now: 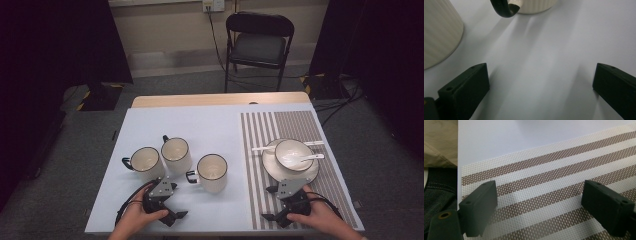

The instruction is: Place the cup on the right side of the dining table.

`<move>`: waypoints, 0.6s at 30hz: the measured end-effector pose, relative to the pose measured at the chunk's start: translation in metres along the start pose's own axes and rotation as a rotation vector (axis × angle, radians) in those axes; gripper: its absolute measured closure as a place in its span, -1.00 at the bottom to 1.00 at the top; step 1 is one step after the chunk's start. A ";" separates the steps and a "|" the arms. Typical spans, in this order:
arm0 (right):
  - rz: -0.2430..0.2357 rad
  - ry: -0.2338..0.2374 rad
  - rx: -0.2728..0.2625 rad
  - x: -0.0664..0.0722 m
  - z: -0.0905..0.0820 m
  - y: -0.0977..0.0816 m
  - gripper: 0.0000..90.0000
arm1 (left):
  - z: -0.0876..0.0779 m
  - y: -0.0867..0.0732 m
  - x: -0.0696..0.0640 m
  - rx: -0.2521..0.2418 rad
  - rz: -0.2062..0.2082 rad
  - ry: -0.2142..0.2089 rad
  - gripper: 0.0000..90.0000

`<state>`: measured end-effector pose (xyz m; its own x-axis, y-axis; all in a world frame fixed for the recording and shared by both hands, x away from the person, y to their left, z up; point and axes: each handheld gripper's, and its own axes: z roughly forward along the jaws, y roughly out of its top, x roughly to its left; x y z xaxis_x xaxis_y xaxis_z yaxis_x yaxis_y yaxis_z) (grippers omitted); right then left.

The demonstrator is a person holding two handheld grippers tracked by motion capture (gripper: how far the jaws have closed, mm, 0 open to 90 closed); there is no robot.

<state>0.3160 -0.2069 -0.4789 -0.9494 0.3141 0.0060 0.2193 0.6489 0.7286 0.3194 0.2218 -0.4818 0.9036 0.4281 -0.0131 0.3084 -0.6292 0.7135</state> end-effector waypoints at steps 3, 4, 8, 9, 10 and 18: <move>0.000 0.000 0.000 0.000 0.000 0.000 -0.72 | 0.000 0.000 0.000 -0.001 0.000 0.000 -1.00; 0.000 0.000 0.000 0.000 0.000 0.000 -0.72 | 0.000 0.000 0.000 -0.001 0.000 0.000 -1.00; 0.002 0.000 0.003 0.000 0.000 0.000 -0.72 | 0.000 0.000 0.000 0.000 0.000 0.001 -1.00; 0.001 0.000 0.003 0.000 0.000 0.000 -0.72 | 0.000 0.000 0.000 0.002 0.002 0.002 -1.00; 0.002 -0.002 0.003 0.000 0.000 0.000 -0.72 | 0.000 0.000 0.000 0.002 0.001 0.003 -1.00; 0.019 -0.006 0.006 0.001 0.000 0.001 -0.72 | 0.000 0.004 -0.002 0.034 -0.003 0.015 -0.98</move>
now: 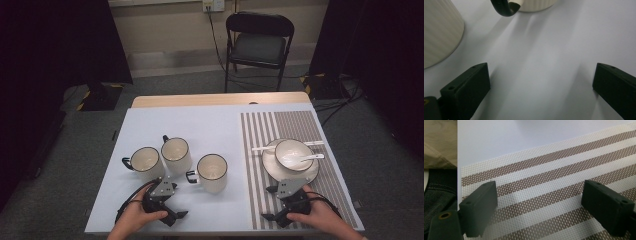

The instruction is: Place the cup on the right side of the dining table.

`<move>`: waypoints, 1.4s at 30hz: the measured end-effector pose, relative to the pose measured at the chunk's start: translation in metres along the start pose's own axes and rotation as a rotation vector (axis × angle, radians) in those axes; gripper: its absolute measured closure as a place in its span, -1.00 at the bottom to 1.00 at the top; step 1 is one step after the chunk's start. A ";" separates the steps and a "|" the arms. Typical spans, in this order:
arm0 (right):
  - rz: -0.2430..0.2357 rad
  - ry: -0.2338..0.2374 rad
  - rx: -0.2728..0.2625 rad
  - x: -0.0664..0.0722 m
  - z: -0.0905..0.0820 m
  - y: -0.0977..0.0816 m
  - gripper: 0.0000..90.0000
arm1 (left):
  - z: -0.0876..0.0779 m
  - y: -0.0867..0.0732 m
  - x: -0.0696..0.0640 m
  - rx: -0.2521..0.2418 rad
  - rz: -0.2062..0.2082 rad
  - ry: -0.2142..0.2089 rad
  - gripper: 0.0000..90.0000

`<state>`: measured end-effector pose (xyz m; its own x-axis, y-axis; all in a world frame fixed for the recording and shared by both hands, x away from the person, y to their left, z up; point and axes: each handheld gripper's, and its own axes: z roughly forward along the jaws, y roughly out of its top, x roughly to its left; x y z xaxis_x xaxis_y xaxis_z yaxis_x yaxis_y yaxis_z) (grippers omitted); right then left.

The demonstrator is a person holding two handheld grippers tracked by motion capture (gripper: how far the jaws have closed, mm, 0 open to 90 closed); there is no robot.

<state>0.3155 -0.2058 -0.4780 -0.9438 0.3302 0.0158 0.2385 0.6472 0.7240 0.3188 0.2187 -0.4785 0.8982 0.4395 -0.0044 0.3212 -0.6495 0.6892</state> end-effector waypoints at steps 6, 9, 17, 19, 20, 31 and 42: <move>0.000 0.000 0.014 0.000 0.000 0.002 -0.71 | -0.003 0.000 0.000 0.001 -0.015 0.015 -0.88; 0.002 -0.002 0.021 0.000 0.000 0.003 -0.70 | -0.005 0.001 0.002 -0.006 -0.050 0.042 -0.67; 0.004 -0.018 0.030 -0.001 -0.003 0.009 -0.69 | -0.007 0.003 0.002 0.023 -0.057 0.043 -0.65; 0.016 -0.015 0.024 -0.002 -0.004 0.011 -0.69 | -0.008 0.006 0.000 0.047 -0.067 0.052 -0.65; 0.020 -0.014 0.026 -0.003 -0.005 0.011 -0.69 | -0.009 0.007 0.000 0.052 -0.070 0.054 -0.65; -0.004 -0.006 0.063 0.002 -0.006 0.022 -0.70 | -0.013 0.017 0.000 0.051 -0.083 0.053 -0.64; -0.020 -0.015 0.097 0.000 -0.008 0.027 -0.70 | -0.011 0.024 0.004 0.068 -0.089 0.055 -0.64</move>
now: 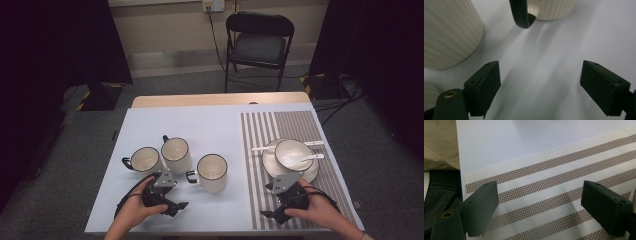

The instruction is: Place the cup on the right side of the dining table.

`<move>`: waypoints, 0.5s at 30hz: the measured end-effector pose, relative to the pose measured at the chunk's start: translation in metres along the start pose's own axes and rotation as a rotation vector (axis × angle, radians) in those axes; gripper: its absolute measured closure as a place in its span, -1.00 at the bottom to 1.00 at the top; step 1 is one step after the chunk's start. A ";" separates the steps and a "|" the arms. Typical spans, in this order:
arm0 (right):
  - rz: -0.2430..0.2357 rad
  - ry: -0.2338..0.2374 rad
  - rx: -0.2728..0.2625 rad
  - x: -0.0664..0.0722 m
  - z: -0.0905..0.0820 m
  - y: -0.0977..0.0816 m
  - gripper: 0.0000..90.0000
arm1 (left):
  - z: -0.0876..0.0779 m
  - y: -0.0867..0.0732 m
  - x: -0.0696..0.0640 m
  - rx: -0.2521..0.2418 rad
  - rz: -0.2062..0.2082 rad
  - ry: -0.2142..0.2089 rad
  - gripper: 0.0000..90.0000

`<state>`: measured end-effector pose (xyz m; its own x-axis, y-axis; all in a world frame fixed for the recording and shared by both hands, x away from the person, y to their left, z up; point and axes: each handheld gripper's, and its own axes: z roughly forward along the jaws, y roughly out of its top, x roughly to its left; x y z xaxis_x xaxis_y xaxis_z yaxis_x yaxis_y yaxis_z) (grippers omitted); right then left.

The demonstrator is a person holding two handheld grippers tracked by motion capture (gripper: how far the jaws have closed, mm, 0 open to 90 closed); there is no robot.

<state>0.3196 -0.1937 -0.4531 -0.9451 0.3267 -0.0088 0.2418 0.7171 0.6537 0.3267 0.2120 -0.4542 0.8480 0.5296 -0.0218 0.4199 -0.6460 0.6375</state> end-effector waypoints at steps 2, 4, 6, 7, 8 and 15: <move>0.004 -0.009 0.010 -0.002 -0.003 0.003 -0.70 | 0.000 0.002 0.000 -0.006 0.001 0.002 -0.63; 0.015 -0.009 0.010 -0.002 -0.004 0.003 -0.70 | 0.000 0.002 0.001 0.000 0.005 -0.003 -0.63; 0.019 -0.008 0.002 -0.004 -0.007 0.006 -0.70 | -0.001 0.005 0.001 0.010 0.010 0.002 -0.63; 0.019 -0.008 0.002 -0.004 -0.007 0.006 -0.70 | -0.001 0.005 0.001 0.010 0.010 0.002 -0.63; 0.013 -0.011 0.004 -0.004 -0.007 0.008 -0.70 | 0.000 0.007 0.002 0.007 0.003 0.003 -0.63; 0.003 -0.008 0.010 -0.004 -0.005 0.016 -0.70 | 0.000 0.013 0.003 0.013 0.012 0.002 -0.63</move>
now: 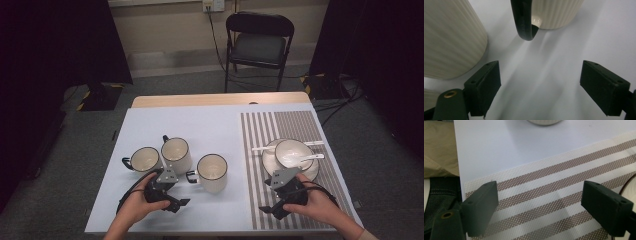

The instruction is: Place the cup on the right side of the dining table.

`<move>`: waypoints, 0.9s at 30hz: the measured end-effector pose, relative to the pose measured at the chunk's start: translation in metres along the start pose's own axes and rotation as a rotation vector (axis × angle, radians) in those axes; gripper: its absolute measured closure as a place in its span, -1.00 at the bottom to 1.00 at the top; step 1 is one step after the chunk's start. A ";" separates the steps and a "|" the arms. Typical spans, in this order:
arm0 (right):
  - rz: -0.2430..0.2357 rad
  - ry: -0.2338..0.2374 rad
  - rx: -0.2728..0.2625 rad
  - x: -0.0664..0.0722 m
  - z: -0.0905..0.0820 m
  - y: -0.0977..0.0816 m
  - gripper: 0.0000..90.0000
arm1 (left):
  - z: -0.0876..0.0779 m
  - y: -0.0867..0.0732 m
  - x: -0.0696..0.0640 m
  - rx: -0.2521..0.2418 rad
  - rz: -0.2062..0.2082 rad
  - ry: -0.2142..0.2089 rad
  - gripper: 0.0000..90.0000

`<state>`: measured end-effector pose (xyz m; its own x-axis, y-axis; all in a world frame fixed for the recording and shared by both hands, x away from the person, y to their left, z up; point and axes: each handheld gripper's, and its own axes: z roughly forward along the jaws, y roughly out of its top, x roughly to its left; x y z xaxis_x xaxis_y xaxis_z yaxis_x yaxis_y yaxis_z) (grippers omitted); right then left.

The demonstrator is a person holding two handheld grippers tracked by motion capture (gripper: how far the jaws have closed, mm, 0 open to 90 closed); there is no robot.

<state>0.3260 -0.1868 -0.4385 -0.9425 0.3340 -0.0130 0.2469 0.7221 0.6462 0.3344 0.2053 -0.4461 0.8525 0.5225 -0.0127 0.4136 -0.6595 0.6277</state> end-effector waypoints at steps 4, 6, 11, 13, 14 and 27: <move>-0.007 -0.003 0.005 -0.002 0.001 0.005 -0.70 | 0.000 0.001 0.000 -0.003 0.001 -0.001 -0.63; -0.005 -0.006 0.010 -0.003 0.001 0.007 -0.70 | 0.000 0.002 0.001 0.000 0.001 0.002 -0.63; -0.008 -0.014 0.010 -0.007 0.001 0.011 -0.70 | 0.001 0.003 0.001 -0.002 0.006 0.001 -0.63; -0.008 -0.013 0.013 -0.008 0.001 0.014 -0.70 | 0.001 0.004 0.001 -0.004 0.008 -0.002 -0.63; -0.004 -0.014 0.015 -0.009 0.000 0.015 -0.70 | 0.001 0.005 0.002 -0.002 0.008 -0.001 -0.63; -0.014 -0.013 0.022 -0.013 0.002 0.028 -0.70 | 0.000 0.009 0.001 -0.008 0.020 0.006 -0.63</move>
<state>0.3457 -0.1698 -0.4214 -0.9429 0.3315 -0.0316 0.2389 0.7395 0.6293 0.3390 0.2002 -0.4407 0.8589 0.5122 0.0048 0.3935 -0.6657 0.6340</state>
